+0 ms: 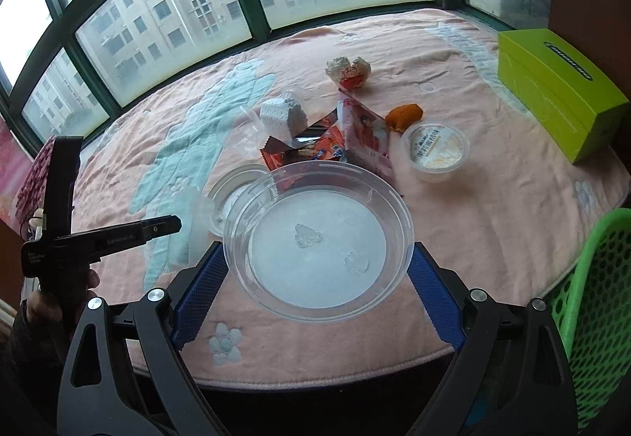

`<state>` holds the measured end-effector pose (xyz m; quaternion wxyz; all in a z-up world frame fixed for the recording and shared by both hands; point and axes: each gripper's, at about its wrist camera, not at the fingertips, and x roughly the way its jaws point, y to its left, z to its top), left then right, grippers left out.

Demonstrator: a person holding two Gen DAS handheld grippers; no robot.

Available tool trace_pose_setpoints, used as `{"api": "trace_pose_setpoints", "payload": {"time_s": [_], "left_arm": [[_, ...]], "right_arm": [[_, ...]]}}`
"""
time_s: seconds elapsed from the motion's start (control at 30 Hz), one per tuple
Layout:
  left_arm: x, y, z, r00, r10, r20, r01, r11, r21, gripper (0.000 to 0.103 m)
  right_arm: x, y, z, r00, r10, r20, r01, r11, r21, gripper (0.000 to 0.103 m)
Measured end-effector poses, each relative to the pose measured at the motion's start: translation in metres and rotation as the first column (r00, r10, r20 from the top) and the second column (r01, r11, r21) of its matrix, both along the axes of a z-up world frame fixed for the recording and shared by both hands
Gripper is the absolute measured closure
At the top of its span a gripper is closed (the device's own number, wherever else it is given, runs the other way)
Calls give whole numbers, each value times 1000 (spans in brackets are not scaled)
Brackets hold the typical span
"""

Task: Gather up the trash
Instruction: 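Carry both items to the green basket and open both tools to drop them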

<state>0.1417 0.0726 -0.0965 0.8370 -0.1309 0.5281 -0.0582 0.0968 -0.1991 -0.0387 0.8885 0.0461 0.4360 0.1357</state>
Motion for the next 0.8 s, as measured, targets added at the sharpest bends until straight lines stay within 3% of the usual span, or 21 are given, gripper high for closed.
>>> {"api": "trace_pose_setpoints", "payload": {"time_s": [0.23, 0.43, 0.63, 0.8], "left_arm": [[-13, -13, 40, 996, -48, 75, 49, 999, -16, 97], [-10, -62, 73, 976, -163, 143, 169, 985, -30, 97], [-4, -134, 90, 937, -307, 167, 321, 945, -58, 97], [-5, -196, 102, 891, -414, 185, 431, 901, -59, 97]], "right_arm": [[-30, -58, 14, 988, -151, 39, 151, 988, -3, 13], [-61, -123, 17, 936, -345, 63, 348, 937, -37, 13], [-92, -176, 5, 879, -476, 25, 477, 877, -65, 13], [-111, -203, -6, 854, -520, -10, 519, 853, -51, 13]]}}
